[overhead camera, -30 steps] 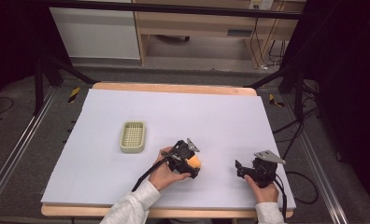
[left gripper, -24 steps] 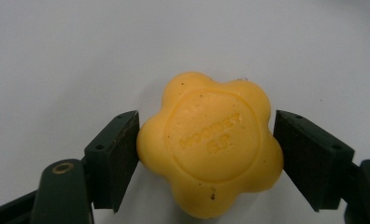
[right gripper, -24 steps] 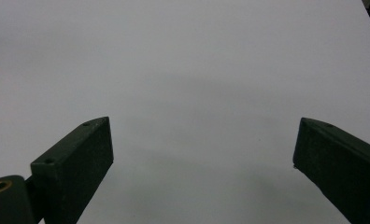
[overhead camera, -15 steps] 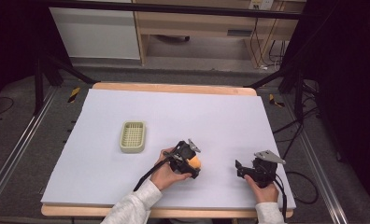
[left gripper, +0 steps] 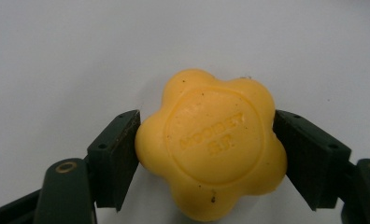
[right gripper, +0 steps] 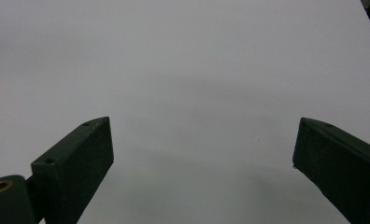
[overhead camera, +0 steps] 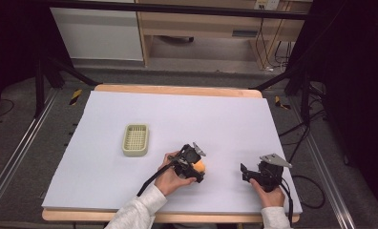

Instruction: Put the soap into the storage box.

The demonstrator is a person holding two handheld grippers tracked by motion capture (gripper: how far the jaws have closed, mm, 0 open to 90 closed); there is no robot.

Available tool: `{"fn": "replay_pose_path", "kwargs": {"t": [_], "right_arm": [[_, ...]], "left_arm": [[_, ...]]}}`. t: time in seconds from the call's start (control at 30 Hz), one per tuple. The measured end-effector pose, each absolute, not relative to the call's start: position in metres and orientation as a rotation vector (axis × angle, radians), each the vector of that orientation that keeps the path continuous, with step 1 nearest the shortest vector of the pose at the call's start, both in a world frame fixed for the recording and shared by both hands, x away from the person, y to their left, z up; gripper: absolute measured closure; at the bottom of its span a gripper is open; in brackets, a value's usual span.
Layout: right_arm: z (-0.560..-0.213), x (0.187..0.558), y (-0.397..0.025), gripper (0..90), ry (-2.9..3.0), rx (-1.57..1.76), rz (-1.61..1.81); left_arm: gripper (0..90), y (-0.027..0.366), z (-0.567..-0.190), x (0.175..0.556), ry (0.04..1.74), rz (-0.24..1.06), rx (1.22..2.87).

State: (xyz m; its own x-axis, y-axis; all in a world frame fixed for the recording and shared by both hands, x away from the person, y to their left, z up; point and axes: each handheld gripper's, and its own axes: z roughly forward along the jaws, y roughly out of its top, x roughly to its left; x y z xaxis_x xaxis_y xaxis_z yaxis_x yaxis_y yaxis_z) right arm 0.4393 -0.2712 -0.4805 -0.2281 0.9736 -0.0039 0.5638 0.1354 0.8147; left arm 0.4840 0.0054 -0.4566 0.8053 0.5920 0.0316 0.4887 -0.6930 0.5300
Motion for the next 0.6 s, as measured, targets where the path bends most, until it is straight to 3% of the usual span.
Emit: {"fn": "replay_pose_path", "kwargs": {"t": [0.6], "right_arm": [[-0.4803, 0.4393, -0.2710, 5.7, 1.866, 1.472, 0.957]], "left_arm": [[25.5, 0.0105, -0.4502, 0.4820, 0.799, 0.251, 2.494]]}}
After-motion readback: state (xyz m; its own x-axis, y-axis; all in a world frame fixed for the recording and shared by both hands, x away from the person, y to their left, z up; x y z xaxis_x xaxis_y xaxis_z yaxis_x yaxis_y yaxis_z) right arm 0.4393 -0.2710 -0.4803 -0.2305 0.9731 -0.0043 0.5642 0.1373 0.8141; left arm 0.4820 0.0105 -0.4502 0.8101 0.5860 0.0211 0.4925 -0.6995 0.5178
